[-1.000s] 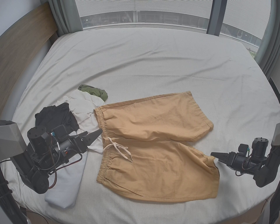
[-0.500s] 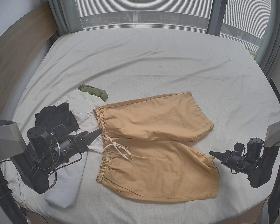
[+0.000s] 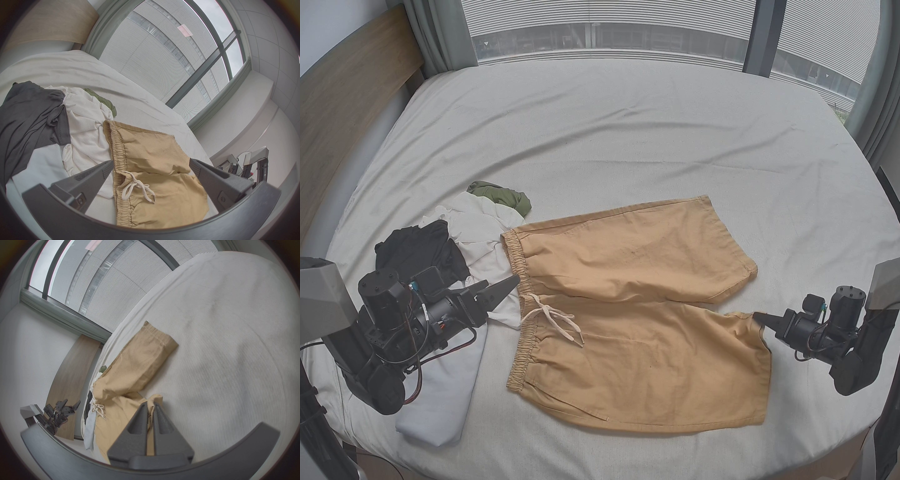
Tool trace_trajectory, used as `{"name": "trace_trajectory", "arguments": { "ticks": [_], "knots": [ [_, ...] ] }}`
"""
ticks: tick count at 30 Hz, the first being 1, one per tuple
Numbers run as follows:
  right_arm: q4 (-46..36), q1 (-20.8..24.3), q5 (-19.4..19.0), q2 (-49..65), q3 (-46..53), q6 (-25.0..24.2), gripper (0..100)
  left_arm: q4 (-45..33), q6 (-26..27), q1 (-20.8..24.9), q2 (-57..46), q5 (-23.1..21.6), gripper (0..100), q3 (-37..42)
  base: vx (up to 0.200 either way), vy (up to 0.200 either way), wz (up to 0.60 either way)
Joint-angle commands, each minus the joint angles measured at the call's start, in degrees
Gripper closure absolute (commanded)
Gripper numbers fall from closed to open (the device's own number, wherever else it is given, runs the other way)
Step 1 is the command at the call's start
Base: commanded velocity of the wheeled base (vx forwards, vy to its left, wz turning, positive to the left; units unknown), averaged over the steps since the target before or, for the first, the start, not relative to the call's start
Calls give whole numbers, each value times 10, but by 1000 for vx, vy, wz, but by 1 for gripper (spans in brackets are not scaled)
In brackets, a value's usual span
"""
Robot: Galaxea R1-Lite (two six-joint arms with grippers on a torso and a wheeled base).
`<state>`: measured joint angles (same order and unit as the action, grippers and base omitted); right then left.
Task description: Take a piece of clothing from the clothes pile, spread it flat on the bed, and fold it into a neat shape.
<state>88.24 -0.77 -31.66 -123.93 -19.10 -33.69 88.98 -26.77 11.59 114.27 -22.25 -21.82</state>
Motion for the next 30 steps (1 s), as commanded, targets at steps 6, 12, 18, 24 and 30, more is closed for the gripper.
{"name": "trace_trajectory", "arguments": {
  "ticks": [6,12,18,24,30],
  "knots": [
    [0,-7,25,2,-58,-2,100,1,0,4,2,0,0,1,0,0,0],
    [0,-13,25,-20,-72,1,100,1,0,4,2,0,0,2,0,0,0],
    [0,-24,25,-22,-73,4,100,1,1,6,15,1,0,3,0,0,0],
    [0,-29,26,-23,-74,6,100,1,1,5,17,2,0,5,0,0,0],
    [0,-31,25,-25,-73,17,100,1,1,6,17,2,0,8,0,0,0]
  ]
}}
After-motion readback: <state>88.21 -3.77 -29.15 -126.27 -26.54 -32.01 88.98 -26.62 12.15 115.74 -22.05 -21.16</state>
